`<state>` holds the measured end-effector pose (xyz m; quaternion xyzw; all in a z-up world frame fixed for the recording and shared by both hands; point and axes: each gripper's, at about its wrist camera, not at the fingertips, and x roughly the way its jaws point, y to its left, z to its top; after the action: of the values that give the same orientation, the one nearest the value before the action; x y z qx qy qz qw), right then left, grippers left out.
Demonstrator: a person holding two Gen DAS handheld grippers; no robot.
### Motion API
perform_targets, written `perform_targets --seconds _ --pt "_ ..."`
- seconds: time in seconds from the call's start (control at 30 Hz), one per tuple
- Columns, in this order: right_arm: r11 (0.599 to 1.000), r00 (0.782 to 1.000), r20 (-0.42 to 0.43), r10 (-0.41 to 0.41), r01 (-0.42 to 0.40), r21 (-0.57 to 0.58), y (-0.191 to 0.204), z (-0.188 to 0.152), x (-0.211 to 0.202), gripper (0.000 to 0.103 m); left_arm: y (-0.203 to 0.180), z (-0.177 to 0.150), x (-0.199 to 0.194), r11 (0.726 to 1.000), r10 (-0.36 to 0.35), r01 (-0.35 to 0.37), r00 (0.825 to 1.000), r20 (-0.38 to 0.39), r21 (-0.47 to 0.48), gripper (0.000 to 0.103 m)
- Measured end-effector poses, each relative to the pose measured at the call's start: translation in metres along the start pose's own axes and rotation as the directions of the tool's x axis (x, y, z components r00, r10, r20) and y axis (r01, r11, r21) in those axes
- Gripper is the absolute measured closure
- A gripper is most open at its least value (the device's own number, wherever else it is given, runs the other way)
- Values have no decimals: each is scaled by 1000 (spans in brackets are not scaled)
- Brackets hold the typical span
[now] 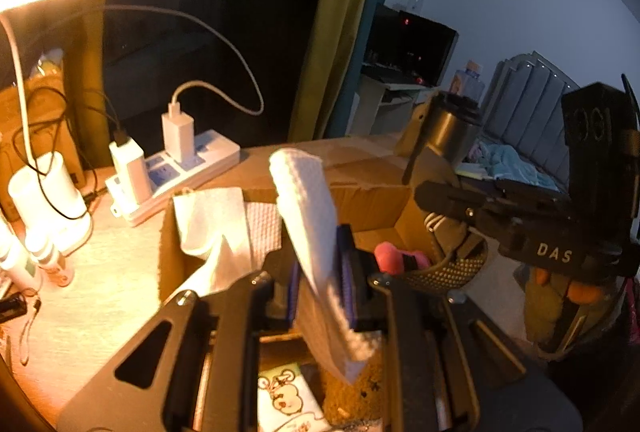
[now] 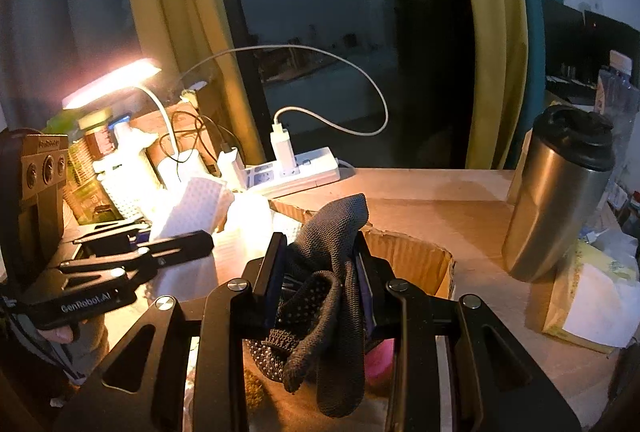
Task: Organize soft objects
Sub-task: 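Carry the grey glove and white tissue into the cardboard box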
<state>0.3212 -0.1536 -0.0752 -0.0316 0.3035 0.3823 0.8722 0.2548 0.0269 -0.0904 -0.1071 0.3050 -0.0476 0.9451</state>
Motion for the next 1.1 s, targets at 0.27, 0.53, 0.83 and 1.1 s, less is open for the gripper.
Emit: perform_targets --seconds 0.27,0.53,0.83,1.1 --pt "1000 999 -44 5 -4 11 -5 -3 25 69 4 -8 31 1000 -9 7 998 -55 -24 86" --pt "1000 997 -80 9 -8 14 -6 -8 43 69 11 -18 50 999 -9 5 994 -106 -40 84" --pt "1000 993 -118 13 -11 16 -8 -14 58 69 16 -28 70 998 -21 10 984 -177 -62 81" --pt "1000 989 -145 15 -13 12 -8 -19 70 69 16 -29 77 998 13 -24 980 -200 -51 78"
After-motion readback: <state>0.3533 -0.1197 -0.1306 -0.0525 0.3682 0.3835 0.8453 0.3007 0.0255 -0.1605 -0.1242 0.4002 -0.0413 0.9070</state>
